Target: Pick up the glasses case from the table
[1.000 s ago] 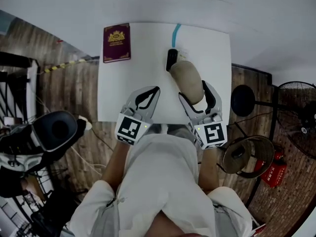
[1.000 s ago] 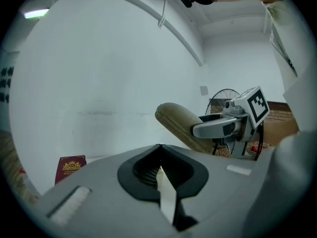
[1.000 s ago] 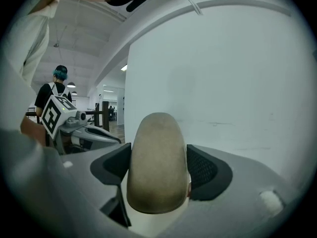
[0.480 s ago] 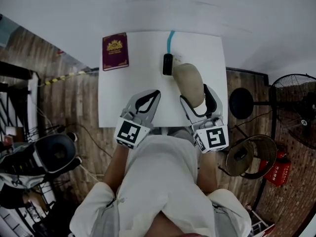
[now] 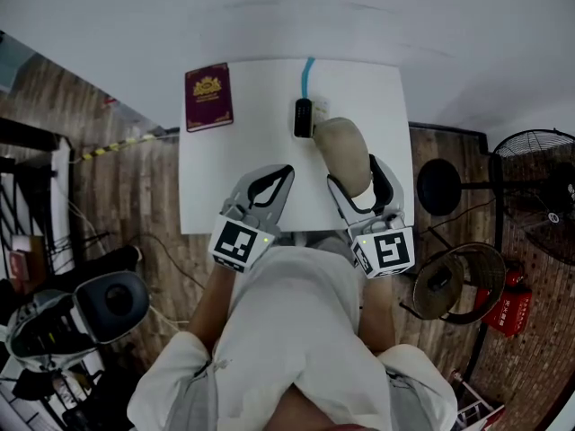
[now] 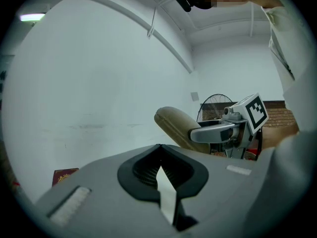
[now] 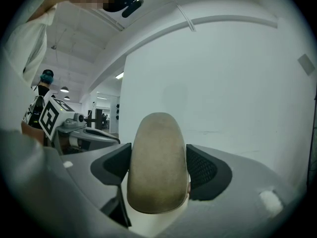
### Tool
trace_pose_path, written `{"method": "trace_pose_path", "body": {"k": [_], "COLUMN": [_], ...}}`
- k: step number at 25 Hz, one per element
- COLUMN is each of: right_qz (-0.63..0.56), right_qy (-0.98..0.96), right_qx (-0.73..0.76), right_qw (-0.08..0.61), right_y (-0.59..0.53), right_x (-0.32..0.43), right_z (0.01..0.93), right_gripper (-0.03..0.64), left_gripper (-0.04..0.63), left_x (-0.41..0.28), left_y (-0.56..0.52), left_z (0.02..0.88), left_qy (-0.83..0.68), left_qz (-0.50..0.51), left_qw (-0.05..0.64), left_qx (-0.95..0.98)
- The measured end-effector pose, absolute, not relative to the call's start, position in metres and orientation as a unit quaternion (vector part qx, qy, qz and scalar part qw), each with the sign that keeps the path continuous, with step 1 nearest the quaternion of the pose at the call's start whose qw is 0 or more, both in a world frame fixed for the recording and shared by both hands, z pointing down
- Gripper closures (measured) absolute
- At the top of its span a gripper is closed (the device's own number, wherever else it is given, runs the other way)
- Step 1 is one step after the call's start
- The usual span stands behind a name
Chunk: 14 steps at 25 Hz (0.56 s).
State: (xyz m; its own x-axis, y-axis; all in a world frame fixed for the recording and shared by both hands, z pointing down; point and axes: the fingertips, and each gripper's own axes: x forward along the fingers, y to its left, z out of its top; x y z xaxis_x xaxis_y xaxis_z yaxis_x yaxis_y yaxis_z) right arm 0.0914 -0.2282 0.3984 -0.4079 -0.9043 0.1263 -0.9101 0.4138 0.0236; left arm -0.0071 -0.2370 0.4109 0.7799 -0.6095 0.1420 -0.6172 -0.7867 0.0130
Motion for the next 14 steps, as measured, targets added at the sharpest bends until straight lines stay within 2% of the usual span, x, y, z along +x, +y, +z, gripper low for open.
{"method": "trace_pose_path", "body": {"k": [14], "right_qz": [0.022], "right_qy": [-0.835], "right_qx": [0.545], "right_qw": [0.070], "right_y": [-0.2273], "right_x": [0.0880], "right_z": [0.4002], "right_gripper": [0.267], "left_gripper": [0.577], "left_x": [-0.0087], "left_y": [-0.2381], "left_z": [0.4138], "left_qy": [-0.318], "left_qz": [0.067], "left_qw": [0.033], "left_qx": [0.945]}}
